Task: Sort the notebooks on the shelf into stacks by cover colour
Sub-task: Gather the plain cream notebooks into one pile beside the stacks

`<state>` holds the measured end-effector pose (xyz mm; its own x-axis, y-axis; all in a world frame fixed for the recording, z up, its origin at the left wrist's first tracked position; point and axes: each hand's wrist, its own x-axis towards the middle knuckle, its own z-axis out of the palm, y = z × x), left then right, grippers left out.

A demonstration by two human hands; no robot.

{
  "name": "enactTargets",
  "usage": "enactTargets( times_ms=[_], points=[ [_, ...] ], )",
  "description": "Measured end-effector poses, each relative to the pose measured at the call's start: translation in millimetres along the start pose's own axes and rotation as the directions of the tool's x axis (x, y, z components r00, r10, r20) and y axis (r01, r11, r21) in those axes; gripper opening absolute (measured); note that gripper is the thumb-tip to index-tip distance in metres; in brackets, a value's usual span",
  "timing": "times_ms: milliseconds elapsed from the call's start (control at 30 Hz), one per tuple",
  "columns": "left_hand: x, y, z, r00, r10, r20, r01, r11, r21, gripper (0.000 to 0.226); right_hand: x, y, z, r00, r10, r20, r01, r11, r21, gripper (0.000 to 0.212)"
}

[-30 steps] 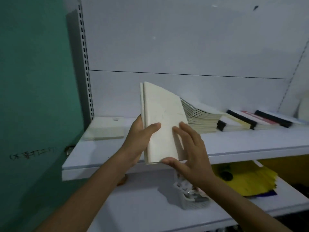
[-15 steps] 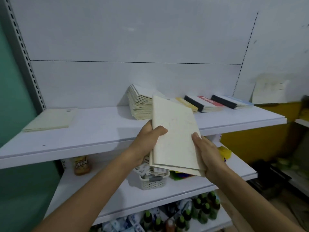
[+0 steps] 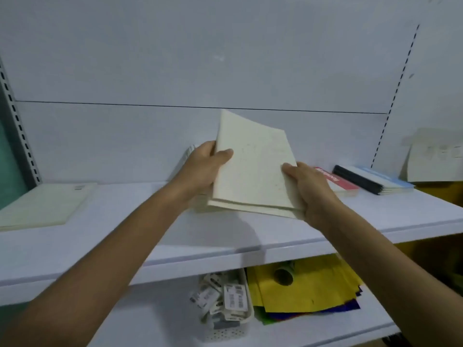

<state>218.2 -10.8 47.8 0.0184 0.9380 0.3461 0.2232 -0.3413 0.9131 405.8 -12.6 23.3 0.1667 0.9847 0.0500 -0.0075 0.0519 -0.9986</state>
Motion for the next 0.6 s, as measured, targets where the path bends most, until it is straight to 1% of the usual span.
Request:
enactTargets(
  times_ms=[100, 200, 300, 400, 433, 500, 533, 567, 600],
  points=[
    [62, -2, -10, 1.000, -0.016, 0.009, 0.016, 0.999, 0.039, 0.023, 58, -32, 13, 0.998, -0.014, 0.053, 0.014, 1.000, 0.018, 0.011],
    [108, -21, -19, 0.998, -0.056, 0.002, 0.056, 0.996, 0.071, 0.023, 105, -34, 29, 0.994, 0.054, 0.095, -0.050, 0.998, -0.042, 0.012],
    [134, -44, -24, 0.994, -0.113, 0.013, 0.111, 0.988, 0.103, 0.023, 140, -24, 43, 0.992, 0.112, 0.064, -0.106, 0.990, -0.089, 0.013],
    [141, -65, -27, 0.981, -0.192, 0.032, 0.184, 0.970, 0.161, 0.032, 159, -12, 57, 0.977, 0.189, 0.097, -0.187, 0.982, -0.029, 0.036],
    [143, -73, -28, 0.973, -0.226, 0.039, 0.215, 0.959, 0.186, 0.034, 168, -5, 61, 0.977, 0.190, 0.095, -0.185, 0.981, -0.058, 0.035],
    [148, -84, -29, 0.960, -0.276, 0.045, 0.262, 0.943, 0.204, 0.024, 178, 8, 68, 0.975, 0.205, 0.089, -0.192, 0.972, -0.134, 0.028],
    [151, -88, -30, 0.955, -0.295, 0.032, 0.283, 0.938, 0.199, 0.024, 181, 14, 70, 0.964, 0.239, 0.114, -0.221, 0.964, -0.150, 0.019],
    [154, -91, -30, 0.954, -0.299, 0.013, 0.292, 0.939, 0.181, 0.037, 183, 19, 72, 0.950, 0.277, 0.141, -0.257, 0.955, -0.148, 0.013],
    [158, -94, -31, 0.959, -0.282, -0.012, 0.279, 0.942, 0.187, 0.058, 185, 23, 72, 0.936, 0.310, 0.169, -0.290, 0.948, -0.133, 0.009]
  ],
)
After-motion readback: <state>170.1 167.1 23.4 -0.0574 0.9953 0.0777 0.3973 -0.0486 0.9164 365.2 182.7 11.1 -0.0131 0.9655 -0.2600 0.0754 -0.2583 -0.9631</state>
